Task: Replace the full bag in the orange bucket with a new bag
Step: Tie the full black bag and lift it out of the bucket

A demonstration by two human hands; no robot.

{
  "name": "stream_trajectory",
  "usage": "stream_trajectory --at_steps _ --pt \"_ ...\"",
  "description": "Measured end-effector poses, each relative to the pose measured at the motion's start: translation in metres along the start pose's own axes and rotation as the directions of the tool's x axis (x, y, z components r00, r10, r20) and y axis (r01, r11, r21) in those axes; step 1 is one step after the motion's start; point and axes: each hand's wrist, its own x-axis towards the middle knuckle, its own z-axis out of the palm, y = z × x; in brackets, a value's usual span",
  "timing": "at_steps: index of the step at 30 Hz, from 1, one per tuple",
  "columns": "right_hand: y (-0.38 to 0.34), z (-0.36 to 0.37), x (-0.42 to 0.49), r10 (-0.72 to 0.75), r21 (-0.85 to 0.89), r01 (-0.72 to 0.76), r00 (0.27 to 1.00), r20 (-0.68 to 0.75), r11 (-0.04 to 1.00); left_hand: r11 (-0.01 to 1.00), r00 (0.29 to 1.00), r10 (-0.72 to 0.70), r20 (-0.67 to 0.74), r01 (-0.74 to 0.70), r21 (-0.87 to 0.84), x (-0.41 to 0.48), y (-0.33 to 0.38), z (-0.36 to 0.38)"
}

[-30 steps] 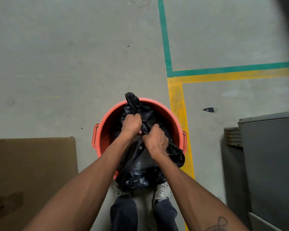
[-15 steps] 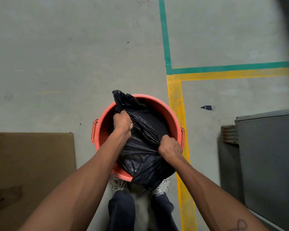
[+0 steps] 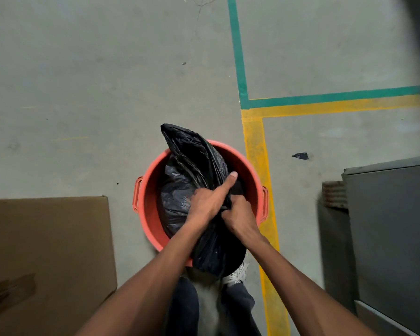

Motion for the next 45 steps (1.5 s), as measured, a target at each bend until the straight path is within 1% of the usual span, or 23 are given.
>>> stream_trajectory --at_steps 2,6,10,13,17,19,21,23,24,25,27,29,30,32,35,36,37,39,41,42,43,44,45 --pt "-0.002 0.008 0.000 -0.005 0.010 0.005 0.999 0.041 1.000 0.998 0.996 -0.069 0.058 0.069 -0.008 -0.007 0.001 0.008" --pt "-0.002 0.010 -0.004 -0.087 -0.082 0.084 0.996 -0.036 0.993 0.996 0.990 -0.067 -0.126 0.073 0.049 0.000 0.002 0.001" --pt "0.008 0.012 -0.008 0.068 -0.363 -0.063 0.998 0.003 0.930 0.999 0.984 -0.003 -0.177 0.011 0.043 0.014 0.002 -0.006" --pt "0.017 0.002 -0.005 0.158 -0.528 -0.152 0.987 -0.035 0.835 0.993 0.973 -0.029 -0.227 0.003 -0.116 0.021 -0.007 -0.009" --pt "0.028 -0.015 0.002 0.217 -0.588 -0.232 0.971 -0.097 0.775 0.937 0.973 -0.128 -0.190 0.055 -0.346 0.036 -0.022 -0.008" --pt "0.031 -0.022 0.007 0.265 -0.501 -0.270 0.961 -0.084 0.822 0.931 0.981 -0.078 -0.175 0.009 -0.364 0.041 -0.027 -0.005" --pt "0.036 -0.026 0.013 0.326 -0.296 -0.319 0.945 -0.027 0.900 0.961 0.986 0.076 -0.150 -0.113 -0.253 0.034 -0.023 -0.004" --pt "0.039 -0.029 0.014 0.354 -0.009 -0.354 0.934 0.051 0.935 0.943 0.976 0.217 -0.008 -0.212 -0.258 0.024 -0.020 -0.001" --pt "0.038 -0.030 0.012 0.367 0.145 -0.374 0.927 0.075 0.916 0.932 0.963 0.257 0.081 -0.225 -0.283 0.018 -0.020 0.001" --pt "0.038 -0.030 0.011 0.394 0.302 -0.405 0.914 0.100 0.863 0.937 0.951 0.268 0.153 -0.221 -0.270 0.012 -0.024 0.004" --pt "0.035 -0.026 0.008 0.460 0.547 -0.471 0.872 0.168 0.692 0.962 0.909 0.271 0.316 -0.240 -0.132 -0.003 -0.034 0.009" --pt "0.029 -0.020 0.004 0.481 0.666 -0.498 0.846 0.231 0.556 0.952 0.852 0.253 0.459 -0.305 0.040 -0.020 -0.040 0.016" --pt "0.026 -0.018 0.002 0.479 0.683 -0.499 0.844 0.242 0.534 0.926 0.834 0.242 0.495 -0.351 0.139 -0.025 -0.044 0.020" --pt "0.021 -0.017 -0.003 0.446 0.698 -0.502 0.849 0.284 0.511 0.878 0.850 0.207 0.484 -0.380 0.291 -0.027 -0.048 0.021" --pt "0.016 -0.015 -0.010 0.196 0.838 -0.490 0.870 0.453 0.240 0.818 0.864 0.195 0.464 -0.404 0.409 -0.017 -0.045 0.002" --pt "0.016 -0.017 -0.011 0.112 0.851 -0.491 0.871 0.478 0.187 0.770 0.869 0.219 0.444 -0.434 0.468 -0.014 -0.041 -0.005" --pt "0.018 -0.017 -0.013 0.050 0.849 -0.497 0.867 0.496 0.179 0.708 0.878 0.270 0.396 -0.460 0.537 -0.015 -0.038 -0.011" --pt "0.021 -0.015 -0.017 -0.026 0.833 -0.497 0.855 0.518 0.242 0.595 0.885 0.406 0.229 -0.446 0.669 -0.019 -0.028 -0.018" --pt "0.023 -0.012 -0.019 -0.055 0.847 -0.399 0.894 0.444 0.350 0.593 0.877 0.473 0.082 -0.386 0.707 -0.025 -0.020 -0.021" --pt "0.027 -0.010 -0.018 -0.043 0.820 -0.254 0.946 0.320 0.513 0.623 0.870 0.489 0.054 -0.392 0.677 -0.028 -0.017 -0.022" --pt "0.030 -0.012 -0.017 -0.065 0.705 -0.054 0.988 0.140 0.707 0.670 0.867 0.496 0.050 -0.419 0.613 -0.030 -0.015 -0.023" --pt "0.033 -0.012 -0.015 -0.166 0.479 0.158 0.986 -0.026 0.863 0.728 0.871 0.488 0.056 -0.441 0.524 -0.031 -0.013 -0.023" --pt "0.038 -0.011 -0.012 -0.300 0.260 0.313 0.950 -0.092 0.913 0.781 0.885 0.459 0.077 -0.444 0.440 -0.033 -0.012 -0.023"
